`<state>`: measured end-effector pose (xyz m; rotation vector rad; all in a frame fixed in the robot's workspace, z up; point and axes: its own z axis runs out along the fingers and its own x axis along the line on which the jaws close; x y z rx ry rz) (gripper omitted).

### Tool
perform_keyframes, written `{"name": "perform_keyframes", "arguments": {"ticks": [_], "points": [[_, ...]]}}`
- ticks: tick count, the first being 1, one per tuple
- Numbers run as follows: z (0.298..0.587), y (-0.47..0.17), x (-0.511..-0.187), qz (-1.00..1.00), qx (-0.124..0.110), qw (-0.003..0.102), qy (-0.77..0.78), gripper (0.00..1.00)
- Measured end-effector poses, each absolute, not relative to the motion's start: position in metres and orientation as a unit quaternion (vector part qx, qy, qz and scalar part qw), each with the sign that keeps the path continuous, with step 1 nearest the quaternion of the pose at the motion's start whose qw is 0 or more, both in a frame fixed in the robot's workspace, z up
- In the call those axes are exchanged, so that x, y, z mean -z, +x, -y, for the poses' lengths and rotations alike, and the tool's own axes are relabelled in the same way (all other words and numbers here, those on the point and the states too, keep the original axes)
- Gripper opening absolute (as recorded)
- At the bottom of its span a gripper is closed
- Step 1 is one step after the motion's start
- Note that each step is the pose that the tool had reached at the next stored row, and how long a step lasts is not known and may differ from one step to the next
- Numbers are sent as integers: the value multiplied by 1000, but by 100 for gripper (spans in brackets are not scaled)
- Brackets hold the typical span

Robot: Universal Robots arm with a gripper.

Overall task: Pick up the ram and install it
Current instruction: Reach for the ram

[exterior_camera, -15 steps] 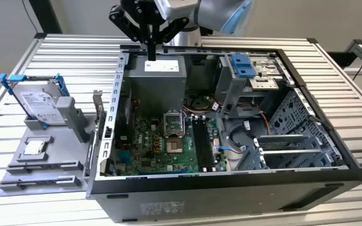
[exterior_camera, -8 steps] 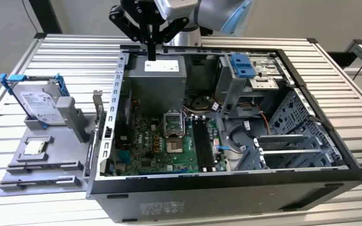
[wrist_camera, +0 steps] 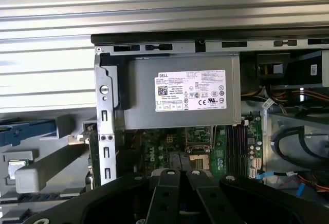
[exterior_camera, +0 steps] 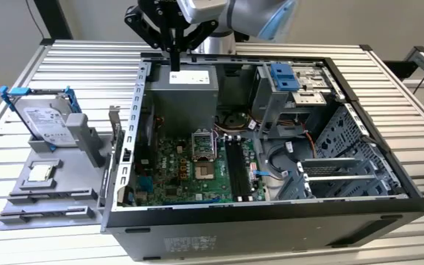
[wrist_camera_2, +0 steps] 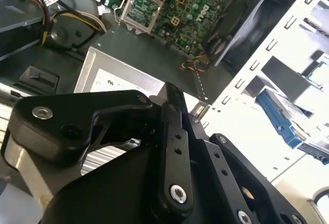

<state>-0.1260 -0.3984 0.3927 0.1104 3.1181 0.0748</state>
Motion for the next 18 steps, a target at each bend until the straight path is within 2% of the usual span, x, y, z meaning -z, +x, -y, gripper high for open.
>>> {"name": "perform_keyframes", "arguments": {"ticks": [18], "points": [[390,-169,-393,-999,-24,10,35,0]]}}
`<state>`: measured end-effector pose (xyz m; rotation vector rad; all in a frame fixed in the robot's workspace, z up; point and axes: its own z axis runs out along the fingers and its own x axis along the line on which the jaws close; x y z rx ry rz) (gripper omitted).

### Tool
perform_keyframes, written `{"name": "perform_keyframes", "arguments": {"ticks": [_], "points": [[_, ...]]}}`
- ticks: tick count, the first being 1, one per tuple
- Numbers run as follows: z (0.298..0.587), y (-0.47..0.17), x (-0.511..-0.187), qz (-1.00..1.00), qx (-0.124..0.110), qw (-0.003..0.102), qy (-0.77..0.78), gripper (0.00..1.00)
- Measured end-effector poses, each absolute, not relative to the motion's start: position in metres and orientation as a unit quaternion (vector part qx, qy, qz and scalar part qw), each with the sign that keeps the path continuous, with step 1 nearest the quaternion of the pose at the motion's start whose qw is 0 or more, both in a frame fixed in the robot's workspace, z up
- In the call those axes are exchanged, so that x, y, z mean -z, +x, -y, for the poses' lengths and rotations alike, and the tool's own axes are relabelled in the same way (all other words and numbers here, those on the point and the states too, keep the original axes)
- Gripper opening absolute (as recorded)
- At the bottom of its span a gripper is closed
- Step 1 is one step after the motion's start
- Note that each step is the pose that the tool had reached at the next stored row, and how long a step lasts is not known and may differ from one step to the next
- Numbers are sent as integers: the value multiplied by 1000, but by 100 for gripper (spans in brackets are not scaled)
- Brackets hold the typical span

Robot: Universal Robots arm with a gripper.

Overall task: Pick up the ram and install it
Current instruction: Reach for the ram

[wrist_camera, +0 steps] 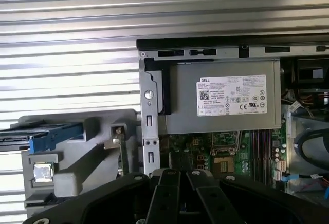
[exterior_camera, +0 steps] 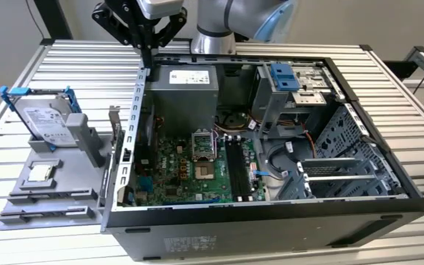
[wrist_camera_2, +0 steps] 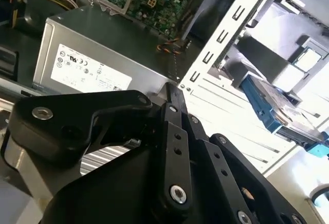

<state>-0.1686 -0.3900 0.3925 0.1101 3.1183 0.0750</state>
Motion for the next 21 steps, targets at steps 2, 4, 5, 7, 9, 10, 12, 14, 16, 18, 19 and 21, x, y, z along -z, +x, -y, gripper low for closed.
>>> {"name": "perform_keyframes", "arguments": {"ticks": [2,4,5,7,9,10,12,14,16,18,19,21], "points": [[389,-172,-393,-999,-24,10,35,0],[388,-178,-393,-999,-24,10,35,0],[388,-182,-393,-999,-24,10,35,0],[387,-189,-393,-999,-24,10,35,0],[386,-197,-393,-999,-24,10,35,0],[386,-200,-393,-999,-24,10,35,0],[385,-207,-393,-999,-24,10,35,0],[384,-213,-393,-999,-24,10,35,0],[383,-218,-393,-999,-24,10,34,0],[383,-223,-393,-999,-24,10,34,0],[382,-226,-393,-999,-24,10,34,0],[382,-227,-393,-999,-24,10,29,0]]}}
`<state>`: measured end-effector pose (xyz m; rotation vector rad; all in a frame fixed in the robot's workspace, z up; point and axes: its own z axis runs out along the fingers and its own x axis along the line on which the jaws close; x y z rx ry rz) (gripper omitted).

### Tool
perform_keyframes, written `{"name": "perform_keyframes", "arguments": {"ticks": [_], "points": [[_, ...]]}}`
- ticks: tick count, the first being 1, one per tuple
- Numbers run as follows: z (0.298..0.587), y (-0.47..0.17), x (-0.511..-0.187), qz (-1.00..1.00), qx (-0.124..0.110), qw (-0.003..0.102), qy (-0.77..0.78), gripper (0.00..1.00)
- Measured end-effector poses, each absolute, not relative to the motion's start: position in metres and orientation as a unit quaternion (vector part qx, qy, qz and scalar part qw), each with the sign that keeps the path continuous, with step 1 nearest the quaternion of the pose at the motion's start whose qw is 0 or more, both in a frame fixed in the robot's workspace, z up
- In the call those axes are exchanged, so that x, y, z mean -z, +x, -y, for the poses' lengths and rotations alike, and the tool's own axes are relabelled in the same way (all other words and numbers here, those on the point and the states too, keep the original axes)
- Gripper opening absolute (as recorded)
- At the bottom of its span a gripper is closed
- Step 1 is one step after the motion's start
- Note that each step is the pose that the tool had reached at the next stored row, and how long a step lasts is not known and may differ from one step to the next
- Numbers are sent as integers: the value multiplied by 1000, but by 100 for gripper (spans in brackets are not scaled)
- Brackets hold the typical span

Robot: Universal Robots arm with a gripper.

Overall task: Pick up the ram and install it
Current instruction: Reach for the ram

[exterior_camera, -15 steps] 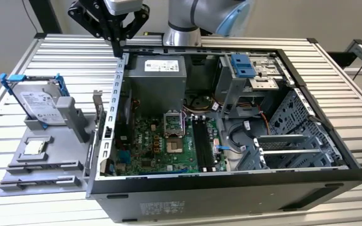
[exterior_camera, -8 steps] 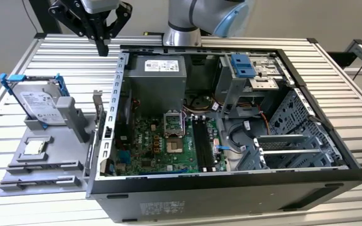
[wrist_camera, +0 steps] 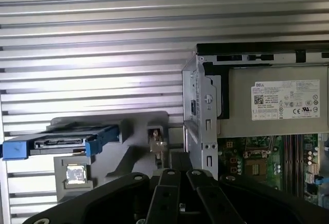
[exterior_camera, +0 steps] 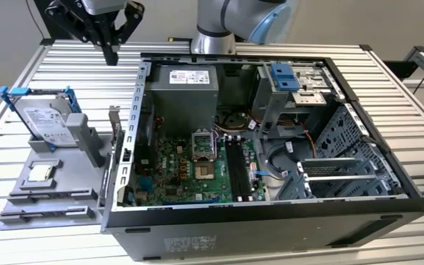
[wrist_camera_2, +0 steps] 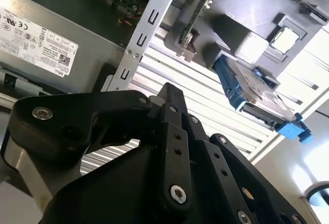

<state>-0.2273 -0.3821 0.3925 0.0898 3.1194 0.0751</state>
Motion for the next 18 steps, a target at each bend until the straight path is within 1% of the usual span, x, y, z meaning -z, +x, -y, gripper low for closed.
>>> {"name": "perform_keyframes", "arguments": {"ticks": [9,18], "points": [[381,-233,-393,-1000,-24,10,13,0],[378,-263,-393,-1000,-24,10,13,0]]}}
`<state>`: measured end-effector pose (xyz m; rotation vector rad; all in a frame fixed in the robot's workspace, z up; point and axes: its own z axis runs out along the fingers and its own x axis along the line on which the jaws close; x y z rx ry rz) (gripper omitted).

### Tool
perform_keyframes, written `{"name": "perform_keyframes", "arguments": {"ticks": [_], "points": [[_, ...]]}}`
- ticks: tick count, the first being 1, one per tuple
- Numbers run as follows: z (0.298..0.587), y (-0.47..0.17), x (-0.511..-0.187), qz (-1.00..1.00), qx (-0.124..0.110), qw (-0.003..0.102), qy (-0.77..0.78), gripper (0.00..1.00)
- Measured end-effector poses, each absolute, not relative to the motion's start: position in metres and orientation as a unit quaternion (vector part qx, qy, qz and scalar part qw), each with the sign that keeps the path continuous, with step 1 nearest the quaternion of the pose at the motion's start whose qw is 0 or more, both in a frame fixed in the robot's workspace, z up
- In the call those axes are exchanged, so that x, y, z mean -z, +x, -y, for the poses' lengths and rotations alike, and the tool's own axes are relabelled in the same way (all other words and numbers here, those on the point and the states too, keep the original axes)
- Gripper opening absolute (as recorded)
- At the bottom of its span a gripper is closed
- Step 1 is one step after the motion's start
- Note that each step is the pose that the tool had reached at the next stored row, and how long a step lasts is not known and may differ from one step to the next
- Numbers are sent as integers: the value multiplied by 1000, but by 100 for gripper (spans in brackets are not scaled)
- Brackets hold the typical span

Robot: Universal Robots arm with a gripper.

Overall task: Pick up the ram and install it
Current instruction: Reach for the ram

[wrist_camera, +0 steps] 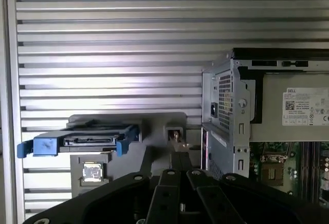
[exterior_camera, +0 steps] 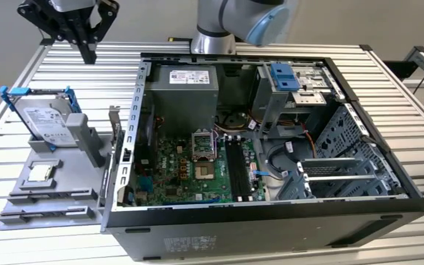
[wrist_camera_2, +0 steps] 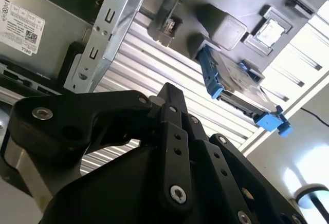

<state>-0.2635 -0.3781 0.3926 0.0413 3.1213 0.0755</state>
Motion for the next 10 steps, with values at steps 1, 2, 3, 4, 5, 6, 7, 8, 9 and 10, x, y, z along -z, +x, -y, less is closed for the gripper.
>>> {"name": "perform_keyframes", "arguments": {"ticks": [1,2,3,4,5,6,7,8,9,10], "points": [[378,-267,-393,-1000,-24,10,13,0],[377,-270,-393,-1000,-24,10,13,0],[377,-273,-393,-1000,-24,10,13,0],[376,-277,-393,-1000,-24,10,13,0],[376,-280,-393,-1000,-24,10,13,0],[375,-284,-393,-1000,-24,10,13,0],[375,-287,-393,-1000,-24,10,13,0],[374,-290,-393,-1000,-24,10,13,0],[374,-293,-393,-1000,-24,10,13,0],[373,-297,-393,-1000,-24,10,13,0]]}}
